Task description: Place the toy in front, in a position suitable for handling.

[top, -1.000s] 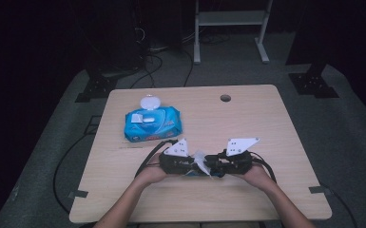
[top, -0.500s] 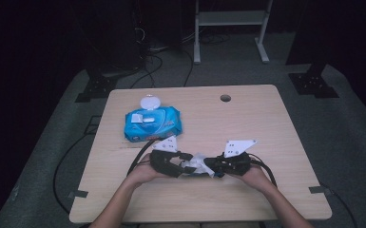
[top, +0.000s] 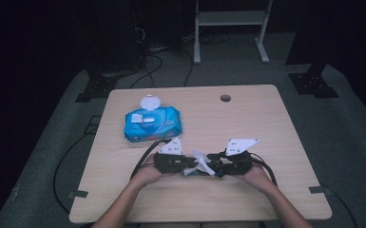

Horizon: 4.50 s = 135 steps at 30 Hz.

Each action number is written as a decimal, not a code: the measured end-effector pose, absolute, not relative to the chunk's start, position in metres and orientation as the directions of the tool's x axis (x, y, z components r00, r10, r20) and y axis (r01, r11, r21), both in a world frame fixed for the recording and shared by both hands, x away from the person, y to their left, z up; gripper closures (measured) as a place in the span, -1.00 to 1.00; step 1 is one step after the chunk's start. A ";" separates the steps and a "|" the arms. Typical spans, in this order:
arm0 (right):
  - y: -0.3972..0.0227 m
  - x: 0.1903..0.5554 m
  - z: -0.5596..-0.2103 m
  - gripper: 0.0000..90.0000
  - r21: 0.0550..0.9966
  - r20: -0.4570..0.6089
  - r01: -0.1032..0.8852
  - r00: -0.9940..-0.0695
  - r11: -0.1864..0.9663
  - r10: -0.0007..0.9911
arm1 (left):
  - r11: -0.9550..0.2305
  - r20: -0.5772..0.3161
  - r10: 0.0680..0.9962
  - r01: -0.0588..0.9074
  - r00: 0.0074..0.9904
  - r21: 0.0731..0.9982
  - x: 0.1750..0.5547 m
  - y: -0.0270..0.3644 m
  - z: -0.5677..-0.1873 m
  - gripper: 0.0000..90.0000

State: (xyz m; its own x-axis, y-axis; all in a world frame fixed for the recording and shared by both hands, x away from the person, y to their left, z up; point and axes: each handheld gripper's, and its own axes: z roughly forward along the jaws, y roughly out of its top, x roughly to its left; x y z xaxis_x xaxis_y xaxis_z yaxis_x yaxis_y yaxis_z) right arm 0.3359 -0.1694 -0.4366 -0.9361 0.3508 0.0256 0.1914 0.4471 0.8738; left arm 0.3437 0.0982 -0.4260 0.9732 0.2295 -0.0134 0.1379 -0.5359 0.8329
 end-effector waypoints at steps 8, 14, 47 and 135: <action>-0.207 0.331 -0.443 -0.24 0.845 0.133 0.286 -0.931 0.451 0.340 | -0.507 -0.046 0.290 0.195 0.956 0.839 0.351 0.117 -0.425 0.84; -0.190 0.330 -0.456 -0.19 0.804 0.061 0.264 -0.928 0.532 0.368 | -0.483 -0.086 0.293 0.225 0.952 0.846 0.354 0.122 -0.427 0.84; -0.179 0.337 -0.465 0.24 0.803 -0.006 0.216 -0.929 0.556 0.370 | -0.574 -0.067 0.200 0.172 0.977 0.800 0.365 0.052 -0.420 0.83; -0.199 0.370 -0.459 -0.02 0.785 0.014 0.286 -0.895 0.549 0.446 | -0.437 -0.176 0.389 0.350 0.904 0.829 0.399 0.116 -0.429 0.80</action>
